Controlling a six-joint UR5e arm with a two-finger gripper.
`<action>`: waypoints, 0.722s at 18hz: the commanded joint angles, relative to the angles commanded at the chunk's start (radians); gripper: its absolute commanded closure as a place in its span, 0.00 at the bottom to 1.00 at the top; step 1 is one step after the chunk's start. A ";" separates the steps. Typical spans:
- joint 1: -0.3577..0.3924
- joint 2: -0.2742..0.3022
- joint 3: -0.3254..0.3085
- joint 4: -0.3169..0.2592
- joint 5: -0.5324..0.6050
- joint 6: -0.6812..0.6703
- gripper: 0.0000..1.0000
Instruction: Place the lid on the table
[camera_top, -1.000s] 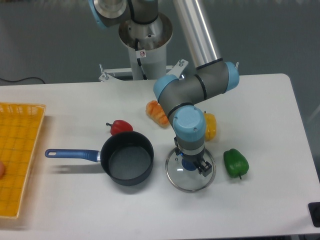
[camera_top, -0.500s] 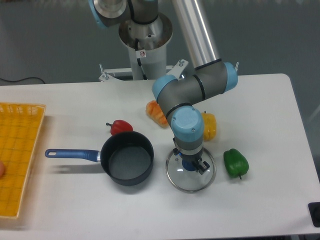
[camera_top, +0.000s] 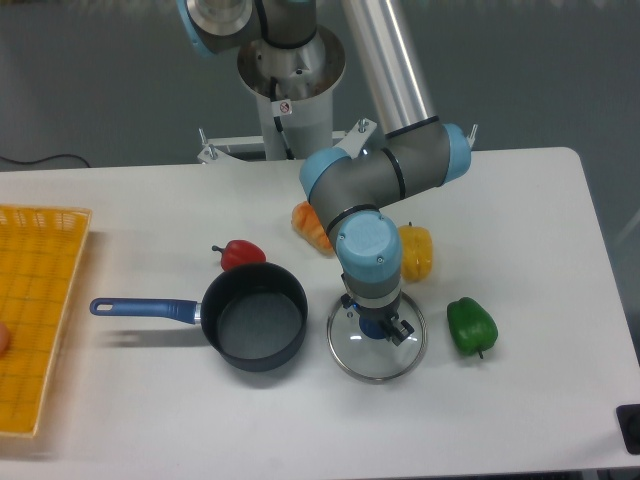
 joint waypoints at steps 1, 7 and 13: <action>0.000 0.000 0.002 -0.003 0.000 -0.002 0.52; 0.000 0.011 0.003 -0.003 -0.006 0.000 0.51; 0.000 0.009 0.000 -0.003 -0.009 -0.002 0.50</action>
